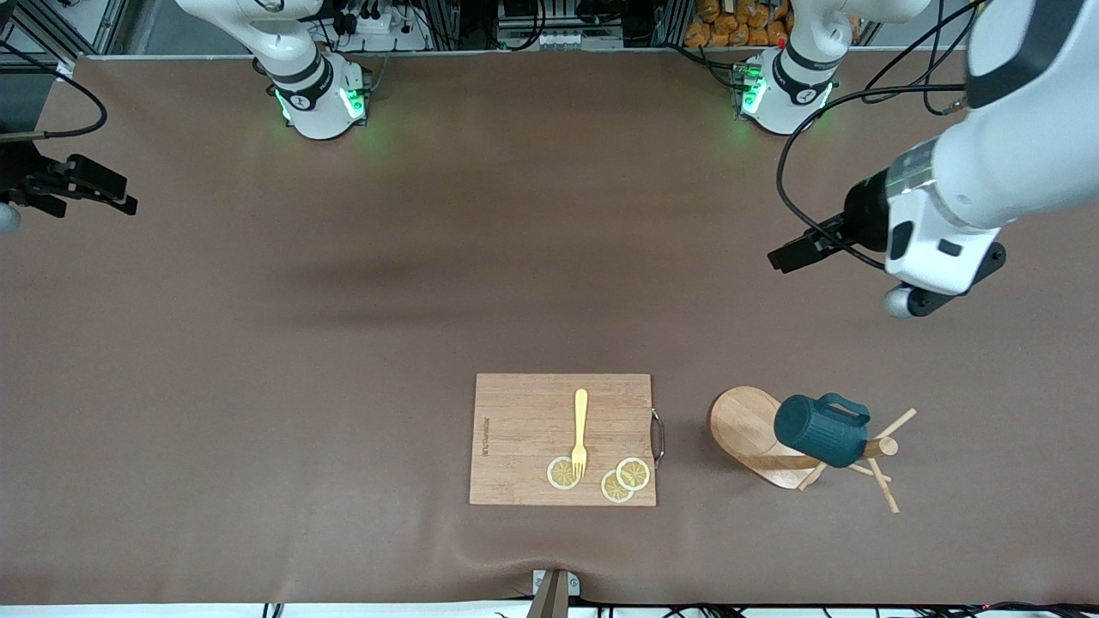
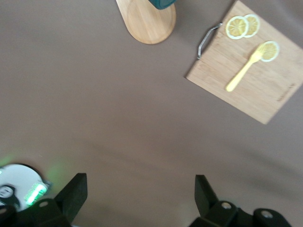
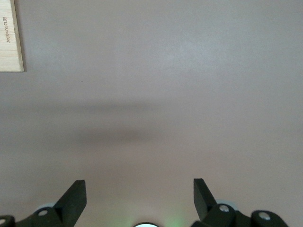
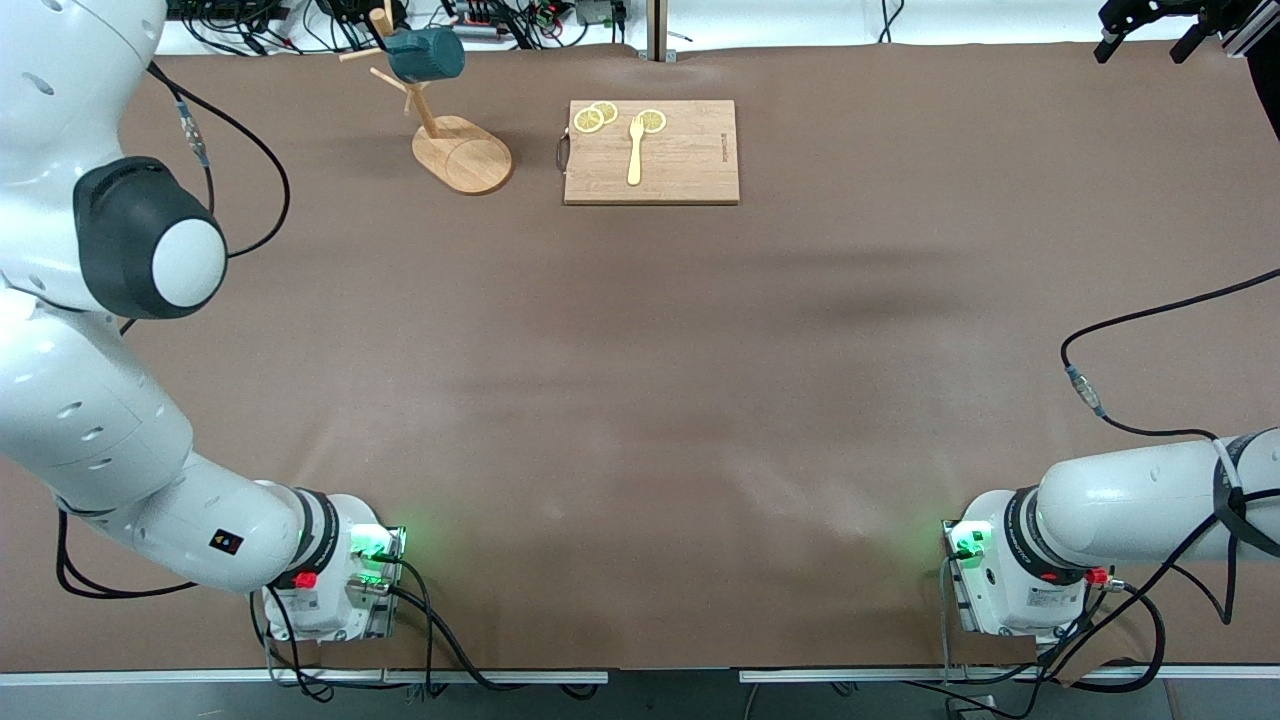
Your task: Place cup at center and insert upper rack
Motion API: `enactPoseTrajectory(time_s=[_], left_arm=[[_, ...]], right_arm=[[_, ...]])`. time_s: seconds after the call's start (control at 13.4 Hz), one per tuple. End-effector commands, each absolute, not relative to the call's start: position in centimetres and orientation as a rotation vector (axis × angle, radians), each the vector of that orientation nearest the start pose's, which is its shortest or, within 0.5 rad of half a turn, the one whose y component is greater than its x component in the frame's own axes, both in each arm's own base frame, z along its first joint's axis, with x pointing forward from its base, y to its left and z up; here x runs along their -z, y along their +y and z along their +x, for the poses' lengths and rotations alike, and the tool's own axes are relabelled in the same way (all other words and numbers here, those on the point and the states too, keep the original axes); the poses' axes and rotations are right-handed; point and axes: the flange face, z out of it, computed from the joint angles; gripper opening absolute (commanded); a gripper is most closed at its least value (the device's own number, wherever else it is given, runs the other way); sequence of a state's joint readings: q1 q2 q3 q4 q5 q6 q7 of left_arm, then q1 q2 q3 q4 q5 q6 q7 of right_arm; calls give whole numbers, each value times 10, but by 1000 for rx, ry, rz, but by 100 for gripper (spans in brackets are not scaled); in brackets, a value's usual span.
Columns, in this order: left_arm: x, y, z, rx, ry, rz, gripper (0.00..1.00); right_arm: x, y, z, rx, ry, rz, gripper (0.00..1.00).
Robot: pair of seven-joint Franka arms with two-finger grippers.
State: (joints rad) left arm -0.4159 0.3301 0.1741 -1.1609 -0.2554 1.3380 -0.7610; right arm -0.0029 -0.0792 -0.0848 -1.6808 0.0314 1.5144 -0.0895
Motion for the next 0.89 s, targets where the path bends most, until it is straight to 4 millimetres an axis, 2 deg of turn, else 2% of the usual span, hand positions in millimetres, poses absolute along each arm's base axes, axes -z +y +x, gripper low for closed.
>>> enactPoseTrajectory(time_s=[0.0, 0.15, 0.45, 0.67, 0.82], left_arm=[[-601, -193, 585, -295, -618, -3098, 100], [-593, -190, 576, -231, -490, -3069, 100], [-571, -163, 544, -104, -231, -3121, 100], [-555, -148, 525, -23, -146, -3104, 100], [-548, -130, 518, 28, -97, -3099, 100]], right_arm=[[-616, -46, 513, -120, -21, -3106, 100], [-615, -46, 513, -120, -18, -3107, 100], [-615, -46, 513, -125, -16, -3106, 100], [-613, -41, 516, -116, -20, -3108, 100], [-613, -40, 517, -114, -23, -3110, 100]])
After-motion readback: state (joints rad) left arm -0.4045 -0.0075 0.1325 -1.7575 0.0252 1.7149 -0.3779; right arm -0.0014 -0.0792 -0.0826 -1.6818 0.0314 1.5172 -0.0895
